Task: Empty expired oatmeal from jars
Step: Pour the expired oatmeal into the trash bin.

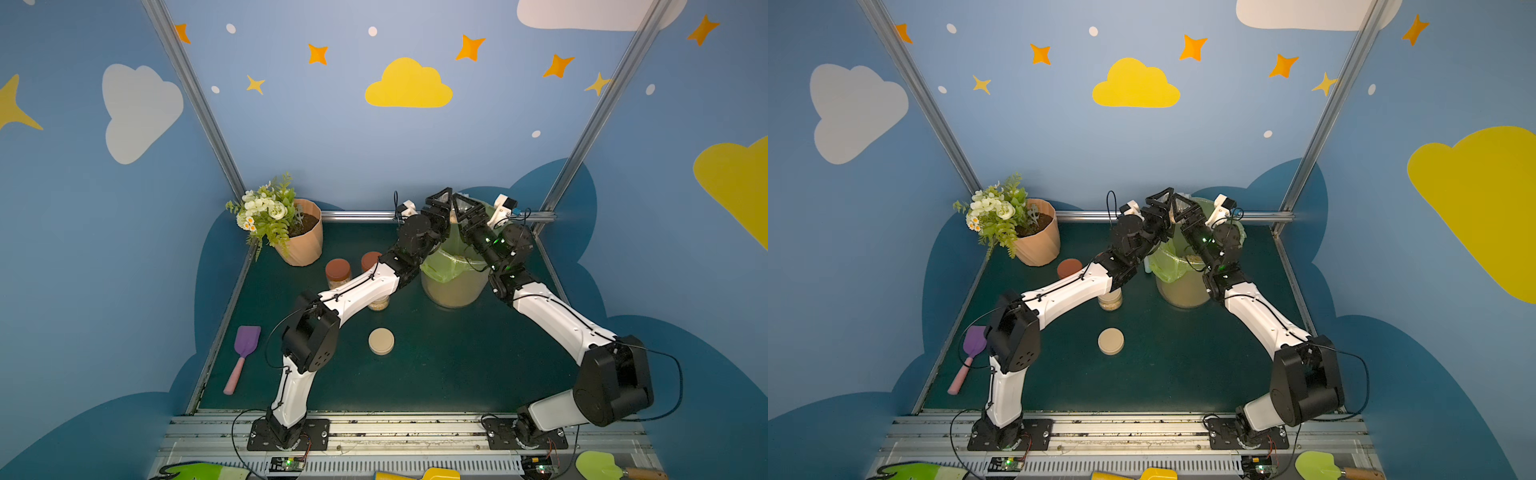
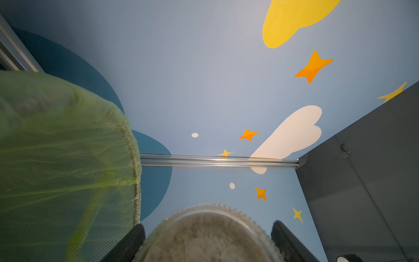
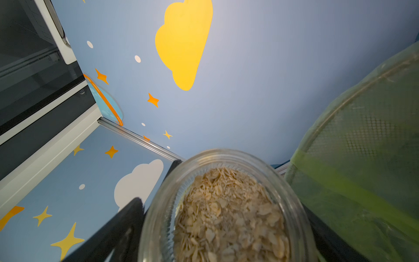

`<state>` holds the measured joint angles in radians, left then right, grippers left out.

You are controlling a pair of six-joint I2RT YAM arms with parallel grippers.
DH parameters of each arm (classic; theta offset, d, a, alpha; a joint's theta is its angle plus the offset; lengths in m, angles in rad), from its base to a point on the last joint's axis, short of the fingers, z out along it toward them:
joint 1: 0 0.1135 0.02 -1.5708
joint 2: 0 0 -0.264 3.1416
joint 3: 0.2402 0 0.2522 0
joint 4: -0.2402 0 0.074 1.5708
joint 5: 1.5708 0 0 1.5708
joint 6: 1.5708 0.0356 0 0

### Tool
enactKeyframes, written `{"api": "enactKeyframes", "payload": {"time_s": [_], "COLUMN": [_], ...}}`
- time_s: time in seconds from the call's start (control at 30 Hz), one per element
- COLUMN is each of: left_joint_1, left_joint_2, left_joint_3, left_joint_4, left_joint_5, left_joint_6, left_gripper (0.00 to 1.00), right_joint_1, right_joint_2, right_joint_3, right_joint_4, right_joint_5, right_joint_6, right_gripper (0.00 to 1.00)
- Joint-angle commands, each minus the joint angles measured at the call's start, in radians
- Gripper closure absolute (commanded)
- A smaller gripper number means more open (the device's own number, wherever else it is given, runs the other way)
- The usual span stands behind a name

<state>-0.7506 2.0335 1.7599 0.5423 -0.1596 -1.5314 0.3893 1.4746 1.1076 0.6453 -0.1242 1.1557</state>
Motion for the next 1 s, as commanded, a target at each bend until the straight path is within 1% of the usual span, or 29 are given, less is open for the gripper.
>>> {"api": "enactKeyframes", "payload": {"time_s": [0.0, 0.37, 0.6, 0.7, 0.77, 0.83, 0.97], "left_joint_1": [0.004, 0.010, 0.024, 0.035, 0.042, 0.046, 0.051], "left_joint_2": [0.004, 0.069, 0.080, 0.089, 0.091, 0.092, 0.095], "left_joint_3": [0.065, 0.195, 0.222, 0.229, 0.232, 0.236, 0.242], "left_joint_4": [0.053, 0.026, -0.006, -0.014, -0.020, -0.027, -0.035], "left_joint_5": [0.002, -0.008, -0.001, 0.010, 0.017, 0.023, 0.034], "left_joint_6": [0.046, 0.069, 0.109, 0.109, 0.117, 0.123, 0.130], "left_gripper": [0.73, 0.75, 0.75, 0.75, 0.75, 0.75, 0.75], "right_joint_1": [-0.002, -0.030, -0.064, -0.077, -0.088, -0.104, -0.136], "right_joint_2": [-0.029, -0.059, -0.079, -0.100, -0.117, -0.125, -0.118], "right_joint_3": [0.013, -0.033, -0.035, -0.039, -0.028, 0.018, 0.093], "right_joint_4": [-0.021, -0.067, -0.144, -0.197, -0.275, -0.405, -0.584], "right_joint_5": [-0.036, -0.053, -0.161, -0.201, -0.233, -0.278, -0.344], "right_joint_6": [0.020, 0.073, 0.097, 0.073, 0.043, -0.030, -0.142], "right_gripper": [0.03, 0.03, 0.03, 0.03, 0.03, 0.04, 0.04]}}
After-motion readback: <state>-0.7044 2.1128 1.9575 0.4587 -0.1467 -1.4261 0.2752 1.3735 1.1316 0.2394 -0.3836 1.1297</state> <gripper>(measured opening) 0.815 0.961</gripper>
